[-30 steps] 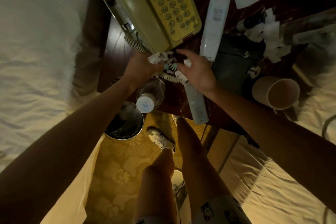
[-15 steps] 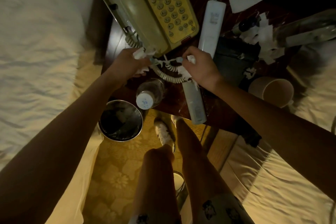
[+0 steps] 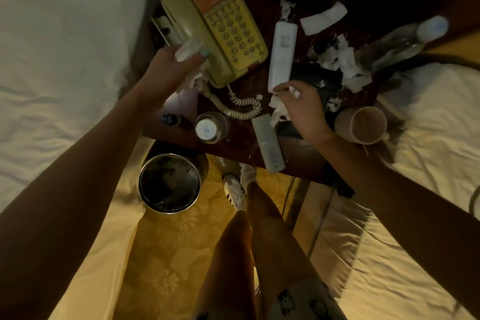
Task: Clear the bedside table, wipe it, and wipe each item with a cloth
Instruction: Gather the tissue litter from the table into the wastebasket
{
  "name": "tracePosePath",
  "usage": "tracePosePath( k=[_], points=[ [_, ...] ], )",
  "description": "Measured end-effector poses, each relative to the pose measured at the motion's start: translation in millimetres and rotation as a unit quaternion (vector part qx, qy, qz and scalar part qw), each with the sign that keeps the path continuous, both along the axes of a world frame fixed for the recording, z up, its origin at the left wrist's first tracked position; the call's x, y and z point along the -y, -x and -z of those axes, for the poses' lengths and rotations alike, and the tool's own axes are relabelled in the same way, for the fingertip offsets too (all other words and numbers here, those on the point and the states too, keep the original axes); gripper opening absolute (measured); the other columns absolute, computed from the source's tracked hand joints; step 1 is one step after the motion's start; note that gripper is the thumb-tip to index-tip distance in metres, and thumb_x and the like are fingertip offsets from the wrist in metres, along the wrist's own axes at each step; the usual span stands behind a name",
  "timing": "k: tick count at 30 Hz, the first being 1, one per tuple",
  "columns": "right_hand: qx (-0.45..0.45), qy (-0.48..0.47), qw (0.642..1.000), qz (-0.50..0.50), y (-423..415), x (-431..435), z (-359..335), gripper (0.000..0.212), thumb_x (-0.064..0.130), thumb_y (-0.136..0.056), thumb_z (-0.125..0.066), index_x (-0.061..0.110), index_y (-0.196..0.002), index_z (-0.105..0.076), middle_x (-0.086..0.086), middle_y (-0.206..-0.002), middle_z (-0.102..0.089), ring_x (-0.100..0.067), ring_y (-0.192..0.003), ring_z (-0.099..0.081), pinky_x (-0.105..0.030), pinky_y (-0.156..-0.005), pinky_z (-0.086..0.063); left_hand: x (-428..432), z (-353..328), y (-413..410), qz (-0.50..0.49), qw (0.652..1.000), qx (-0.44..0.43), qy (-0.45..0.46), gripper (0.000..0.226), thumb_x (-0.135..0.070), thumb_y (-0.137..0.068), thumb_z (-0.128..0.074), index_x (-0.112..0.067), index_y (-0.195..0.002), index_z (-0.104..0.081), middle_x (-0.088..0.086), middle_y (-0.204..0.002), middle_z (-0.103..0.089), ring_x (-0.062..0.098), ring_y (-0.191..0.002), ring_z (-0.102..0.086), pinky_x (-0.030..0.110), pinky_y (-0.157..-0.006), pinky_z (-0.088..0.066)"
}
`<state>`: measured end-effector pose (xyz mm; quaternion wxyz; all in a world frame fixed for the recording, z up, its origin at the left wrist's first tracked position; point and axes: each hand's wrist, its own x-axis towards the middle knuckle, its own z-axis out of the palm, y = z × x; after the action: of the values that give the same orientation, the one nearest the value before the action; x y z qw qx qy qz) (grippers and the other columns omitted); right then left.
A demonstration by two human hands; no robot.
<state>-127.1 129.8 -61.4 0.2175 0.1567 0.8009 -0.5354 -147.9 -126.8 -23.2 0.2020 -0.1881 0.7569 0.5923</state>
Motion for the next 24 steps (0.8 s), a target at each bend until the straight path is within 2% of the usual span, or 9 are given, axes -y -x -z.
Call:
tracePosePath(
  k=[3,6,9,12,15,17,19,21,24],
  points=[
    [-0.019,-0.018,1.000,0.005,-5.0,-12.0,-15.6,0.017,0.003,-0.095,-0.052,0.003,-0.102,-0.067,-0.003,-0.098,-0.061,-0.001,-0.081,-0.056,-0.002,-0.067,-0.042,-15.4,-10.8,12.7,0.027,0.999,-0.001,0.041,0.027,-0.041,-0.098,-0.052,-0.020,-0.082,-0.060,-0.008,-0.067,-0.062,-0.005,-0.047,-0.057,0.010,-0.045,-0.041],
    [-0.044,-0.030,0.998,0.027,-1.4,-31.5,-27.4,0.011,0.008,-0.094,-0.057,0.006,-0.096,-0.067,-0.006,-0.091,-0.063,0.001,-0.074,-0.055,-0.004,-0.066,-0.042,-32.9,-17.9,29.6,0.099,0.993,-0.003,0.062,0.040,-0.045,-0.098,-0.049,-0.008,-0.096,-0.065,0.003,-0.084,-0.068,0.005,-0.064,-0.064,0.017,-0.057,-0.048],
    [-0.065,-0.038,0.996,0.052,13.0,-53.6,-37.5,0.012,0.008,-0.091,-0.061,0.000,-0.082,-0.064,-0.010,-0.078,-0.060,0.005,-0.061,-0.052,-0.007,-0.062,-0.041,-55.4,-18.8,52.7,0.159,0.984,-0.011,0.078,0.035,-0.043,-0.099,-0.050,-0.011,-0.100,-0.065,0.001,-0.088,-0.069,0.011,-0.071,-0.067,0.024,-0.064,-0.055],
    [-0.084,-0.057,0.993,0.057,36.0,-74.1,-39.8,0.015,0.006,-0.090,-0.061,-0.005,-0.079,-0.062,-0.016,-0.075,-0.059,-0.006,-0.064,-0.050,-0.011,-0.062,-0.039,-81.3,-10.1,81.9,0.202,0.970,-0.025,0.136,0.033,-0.039,-0.096,-0.056,-0.009,-0.105,-0.067,0.007,-0.090,-0.071,0.014,-0.072,-0.067,0.027,-0.067,-0.053],
    [-0.084,-0.074,0.992,0.066,65.5,-88.9,-32.2,0.013,0.010,-0.091,-0.061,0.012,-0.077,-0.062,-0.003,-0.072,-0.060,-0.005,-0.064,-0.052,-0.013,-0.060,-0.041,-103.1,0.7,113.1,0.210,0.963,-0.049,0.159,0.024,-0.035,-0.094,-0.061,-0.013,-0.104,-0.065,0.005,-0.088,-0.063,0.005,-0.066,-0.056,0.021,-0.059,-0.042],
    [-0.092,-0.072,0.991,0.069,88.3,-91.5,-29.5,0.012,0.012,-0.091,-0.061,0.018,-0.081,-0.063,0.006,-0.073,-0.061,0.002,-0.064,-0.054,-0.012,-0.060,-0.042,-113.5,6.0,131.0,0.213,0.962,-0.046,0.162,0.029,-0.033,-0.093,-0.063,-0.011,-0.113,-0.061,0.006,-0.097,-0.061,0.013,-0.080,-0.058,0.026,-0.064,-0.040],
    [-0.108,-0.062,0.990,0.067,111.8,-89.2,-27.7,0.006,0.013,-0.091,-0.062,0.013,-0.088,-0.067,0.002,-0.079,-0.065,-0.001,-0.066,-0.057,-0.013,-0.059,-0.044,-119.2,16.3,146.8,0.219,0.960,-0.037,0.168,0.036,-0.031,-0.093,-0.064,-0.004,-0.117,-0.060,0.009,-0.103,-0.063,0.019,-0.091,-0.059,0.027,-0.064,-0.038],
    [-0.114,-0.055,0.990,0.067,132.3,-84.7,-25.3,0.007,0.012,-0.091,-0.062,0.009,-0.093,-0.068,-0.006,-0.083,-0.066,-0.009,-0.069,-0.057,-0.018,-0.060,-0.046,-122.7,26.9,157.4,0.221,0.959,-0.026,0.175,0.039,-0.028,-0.091,-0.066,-0.001,-0.118,-0.058,0.009,-0.104,-0.062,0.021,-0.094,-0.060,0.026,-0.064,-0.040],
    [-0.103,-0.061,0.991,0.051,156.5,-79.1,-10.1,0.004,0.013,-0.091,-0.062,0.012,-0.093,-0.066,0.003,-0.081,-0.062,0.000,-0.067,-0.055,-0.011,-0.058,-0.043,-126.4,46.1,167.0,0.219,0.956,-0.018,0.192,0.039,-0.021,-0.089,-0.069,0.001,-0.117,-0.054,0.013,-0.109,-0.061,0.024,-0.098,-0.060,0.029,-0.074,-0.046]
  ],
)
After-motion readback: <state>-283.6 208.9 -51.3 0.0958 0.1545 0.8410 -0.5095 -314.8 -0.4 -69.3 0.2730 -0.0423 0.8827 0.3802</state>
